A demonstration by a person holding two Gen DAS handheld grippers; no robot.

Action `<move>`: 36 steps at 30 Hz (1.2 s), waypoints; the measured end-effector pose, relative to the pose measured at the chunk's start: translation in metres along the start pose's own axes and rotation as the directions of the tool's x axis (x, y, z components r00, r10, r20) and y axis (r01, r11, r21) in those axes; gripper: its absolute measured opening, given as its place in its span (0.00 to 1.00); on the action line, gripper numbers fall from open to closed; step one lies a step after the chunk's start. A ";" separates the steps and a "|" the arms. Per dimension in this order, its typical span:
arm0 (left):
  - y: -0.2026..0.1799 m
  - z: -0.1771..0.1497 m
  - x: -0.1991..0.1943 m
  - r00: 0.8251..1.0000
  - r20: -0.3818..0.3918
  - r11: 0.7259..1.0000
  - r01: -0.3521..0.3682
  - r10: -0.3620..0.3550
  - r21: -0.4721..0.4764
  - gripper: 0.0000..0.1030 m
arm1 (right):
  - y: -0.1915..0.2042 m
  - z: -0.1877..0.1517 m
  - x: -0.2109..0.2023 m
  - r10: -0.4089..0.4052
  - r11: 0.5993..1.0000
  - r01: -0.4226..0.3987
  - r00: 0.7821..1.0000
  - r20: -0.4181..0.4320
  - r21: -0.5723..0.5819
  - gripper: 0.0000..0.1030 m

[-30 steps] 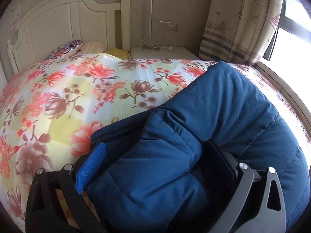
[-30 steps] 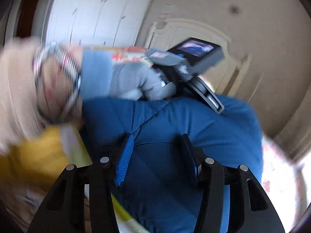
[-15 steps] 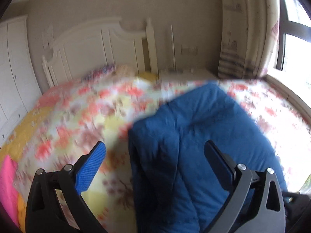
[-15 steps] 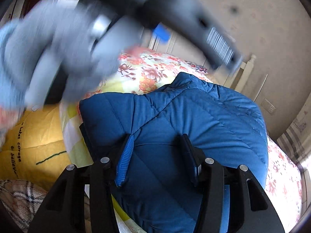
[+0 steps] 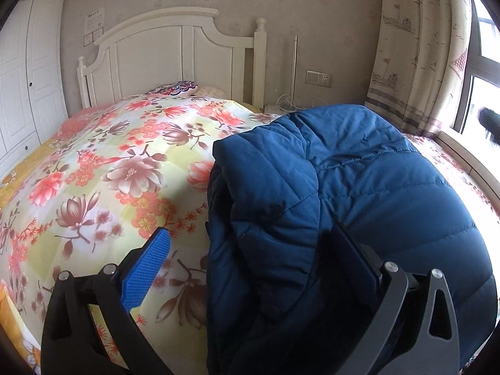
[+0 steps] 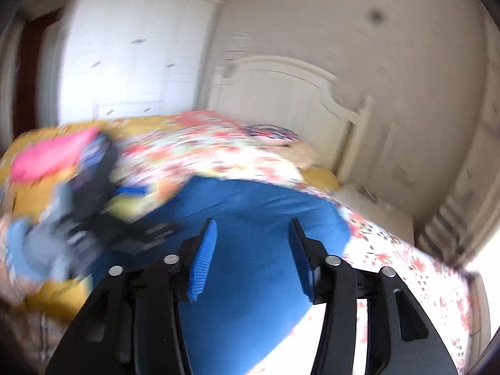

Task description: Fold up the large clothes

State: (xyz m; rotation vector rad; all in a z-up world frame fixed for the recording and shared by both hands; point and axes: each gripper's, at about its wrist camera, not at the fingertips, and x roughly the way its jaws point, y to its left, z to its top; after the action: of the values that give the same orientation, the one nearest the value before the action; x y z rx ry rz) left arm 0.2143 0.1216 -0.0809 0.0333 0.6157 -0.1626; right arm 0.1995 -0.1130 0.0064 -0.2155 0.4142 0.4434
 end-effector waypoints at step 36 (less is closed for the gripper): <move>0.015 -0.003 0.005 1.000 0.004 0.997 0.023 -0.023 -0.068 0.98 | 0.054 0.048 0.205 0.157 0.948 -0.254 0.897 -0.414 -0.190 0.31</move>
State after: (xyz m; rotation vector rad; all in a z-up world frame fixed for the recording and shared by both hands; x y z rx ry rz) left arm 0.2186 0.1360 -0.0863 -0.0402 0.6185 -0.1637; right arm 0.3597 0.0248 -0.0458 -0.5045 0.7876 0.6649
